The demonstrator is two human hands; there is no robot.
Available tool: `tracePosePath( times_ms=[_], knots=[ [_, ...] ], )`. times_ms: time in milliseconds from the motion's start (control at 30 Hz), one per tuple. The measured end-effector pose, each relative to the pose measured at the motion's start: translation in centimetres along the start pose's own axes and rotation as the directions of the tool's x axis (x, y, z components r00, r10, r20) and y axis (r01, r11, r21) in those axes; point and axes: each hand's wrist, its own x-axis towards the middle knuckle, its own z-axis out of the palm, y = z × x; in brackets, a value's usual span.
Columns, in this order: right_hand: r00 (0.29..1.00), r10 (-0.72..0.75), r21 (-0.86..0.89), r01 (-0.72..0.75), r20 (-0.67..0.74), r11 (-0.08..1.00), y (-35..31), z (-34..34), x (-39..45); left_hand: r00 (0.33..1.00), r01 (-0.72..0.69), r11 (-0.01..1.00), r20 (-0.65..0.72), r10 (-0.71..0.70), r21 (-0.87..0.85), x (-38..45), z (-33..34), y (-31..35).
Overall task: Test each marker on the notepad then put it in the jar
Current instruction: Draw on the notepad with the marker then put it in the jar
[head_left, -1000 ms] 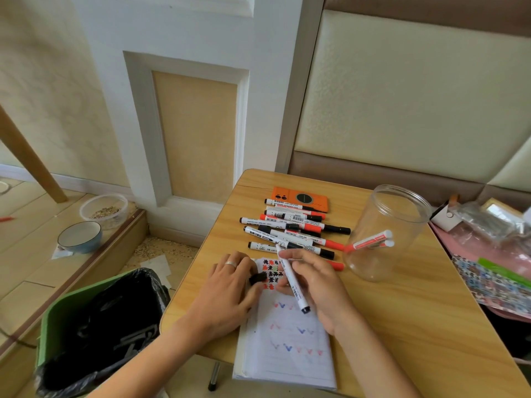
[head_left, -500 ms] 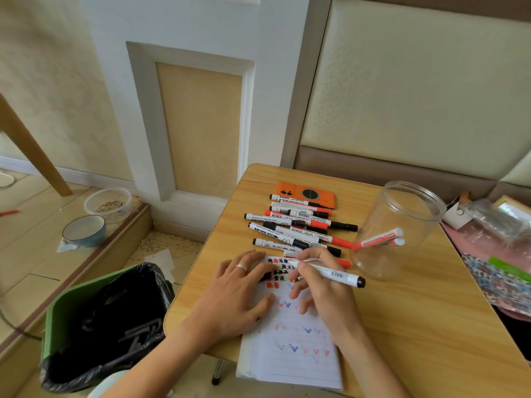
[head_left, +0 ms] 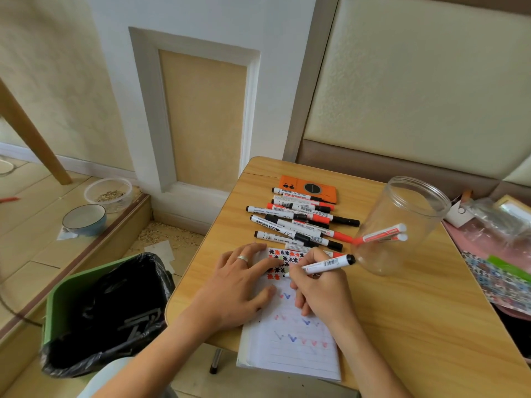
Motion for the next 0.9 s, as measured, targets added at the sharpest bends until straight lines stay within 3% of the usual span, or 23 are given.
tracePosePath(
  times_ms=[900],
  knots=[
    [0.999, 0.030, -0.023, -0.030, -0.012, 0.999, -0.12, 0.16, -0.02, 1.000, -0.013, 0.998, 0.016, 0.012, 0.053, 0.05, -0.13, 0.21]
  ],
)
